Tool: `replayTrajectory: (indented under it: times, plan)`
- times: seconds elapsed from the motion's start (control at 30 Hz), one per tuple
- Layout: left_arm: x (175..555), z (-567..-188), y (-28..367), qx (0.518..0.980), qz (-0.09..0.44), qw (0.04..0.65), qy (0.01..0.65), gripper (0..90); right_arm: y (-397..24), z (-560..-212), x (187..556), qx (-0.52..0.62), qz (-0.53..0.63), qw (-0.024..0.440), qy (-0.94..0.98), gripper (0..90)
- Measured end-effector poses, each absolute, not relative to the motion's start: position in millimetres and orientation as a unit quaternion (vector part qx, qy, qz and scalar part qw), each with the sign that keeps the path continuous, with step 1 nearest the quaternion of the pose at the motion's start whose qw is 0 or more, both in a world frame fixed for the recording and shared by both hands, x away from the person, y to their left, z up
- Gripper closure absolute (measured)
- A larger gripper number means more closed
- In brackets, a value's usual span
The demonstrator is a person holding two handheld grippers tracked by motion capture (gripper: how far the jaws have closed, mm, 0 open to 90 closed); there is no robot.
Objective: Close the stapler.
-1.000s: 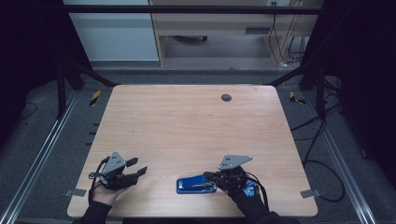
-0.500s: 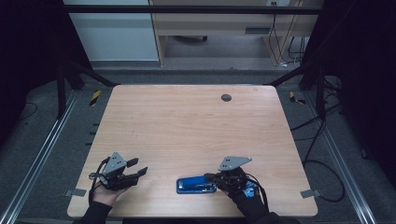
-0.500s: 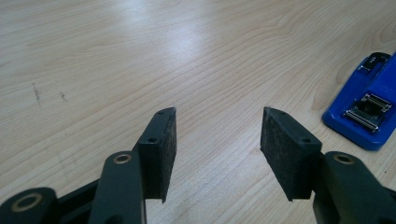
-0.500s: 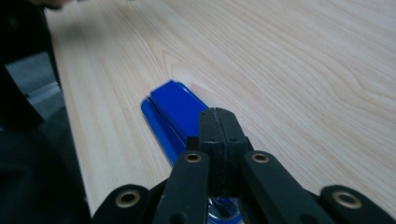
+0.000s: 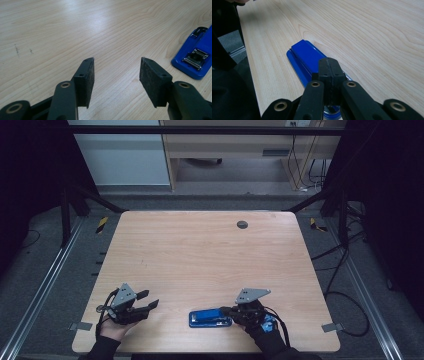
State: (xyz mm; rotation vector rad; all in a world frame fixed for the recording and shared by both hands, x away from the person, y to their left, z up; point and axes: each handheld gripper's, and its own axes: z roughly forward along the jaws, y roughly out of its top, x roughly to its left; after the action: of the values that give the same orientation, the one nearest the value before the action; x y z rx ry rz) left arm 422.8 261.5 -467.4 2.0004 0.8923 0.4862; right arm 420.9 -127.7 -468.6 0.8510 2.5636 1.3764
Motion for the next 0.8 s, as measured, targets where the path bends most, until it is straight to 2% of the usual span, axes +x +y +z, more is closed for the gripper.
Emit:
replayTrajectory:
  times: [0.2, 0.37, 0.43, 0.47, 0.5, 0.53, 0.63, 0.8]
  plan:
    - [425, -468, 262, 0.804, 0.195, 0.432, 0.358, 45.7, -127, -462, 419, 0.264, 0.469, 0.062, 0.84, 90.0]
    - [425, -468, 262, 0.804, 0.195, 0.432, 0.359, 45.6, -135, -454, 421, 0.279, 0.486, 0.094, 0.823, 82.9]
    - [425, -468, 262, 0.804, 0.195, 0.432, 0.358, 45.2, -147, -451, 425, 0.302, 0.492, 0.116, 0.808, 73.5]
    - [425, -468, 262, 0.804, 0.195, 0.432, 0.358, 45.0, -147, -451, 425, 0.302, 0.492, 0.116, 0.808, 73.5]
    - [425, -468, 262, 0.804, 0.195, 0.432, 0.358, 45.0, -152, -451, 427, 0.31, 0.492, 0.122, 0.804, 69.6]
    - [425, -469, 263, 0.804, 0.195, 0.431, 0.36, 44.6, -160, -452, 430, 0.327, 0.485, 0.139, 0.799, 61.8]
    - [426, -469, 263, 0.803, 0.195, 0.431, 0.362, 43.7, -169, -459, 438, 0.349, 0.452, 0.17, 0.803, 48.8]
    - [428, -472, 264, 0.804, 0.195, 0.423, 0.37, 38.4, -181, -470, 451, 0.379, 0.395, 0.197, 0.813, 38.7]
